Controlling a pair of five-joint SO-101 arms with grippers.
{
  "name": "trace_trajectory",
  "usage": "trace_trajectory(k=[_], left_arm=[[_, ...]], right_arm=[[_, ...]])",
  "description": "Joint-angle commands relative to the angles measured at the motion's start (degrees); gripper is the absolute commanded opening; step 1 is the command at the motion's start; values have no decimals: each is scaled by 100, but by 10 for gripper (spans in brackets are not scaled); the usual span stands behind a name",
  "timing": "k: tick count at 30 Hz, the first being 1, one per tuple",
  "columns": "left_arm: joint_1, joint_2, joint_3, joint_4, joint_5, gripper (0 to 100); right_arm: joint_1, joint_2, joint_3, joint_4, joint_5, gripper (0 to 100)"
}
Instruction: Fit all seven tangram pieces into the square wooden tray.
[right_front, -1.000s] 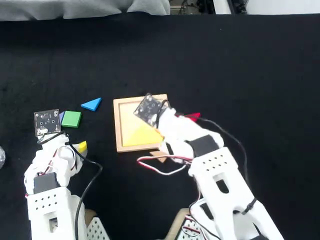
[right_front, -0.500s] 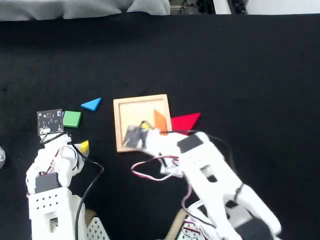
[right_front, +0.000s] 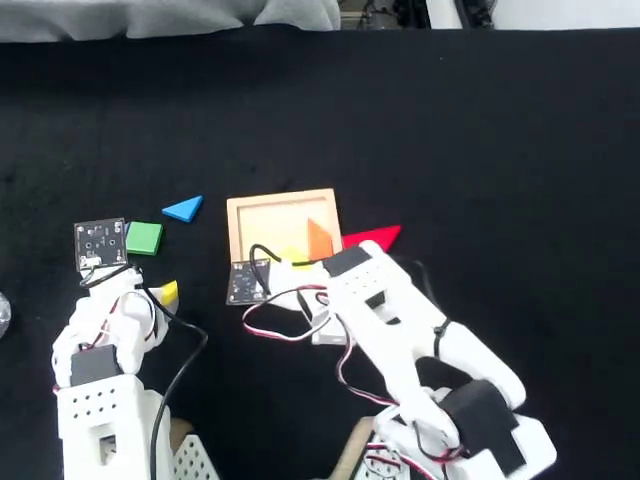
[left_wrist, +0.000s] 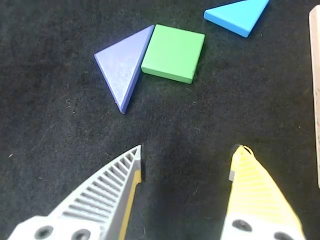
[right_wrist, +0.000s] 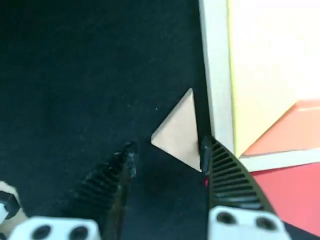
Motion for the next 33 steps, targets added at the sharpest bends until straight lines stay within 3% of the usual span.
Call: trace_trajectory(k=[1,33], left_arm=[[66,-70,-22,-79,-26,281],[75,-70,57,-114,-26,281]], right_arm=[[-79,40,-136,-114,246,213],[-44,716,-312,-378,281,208]])
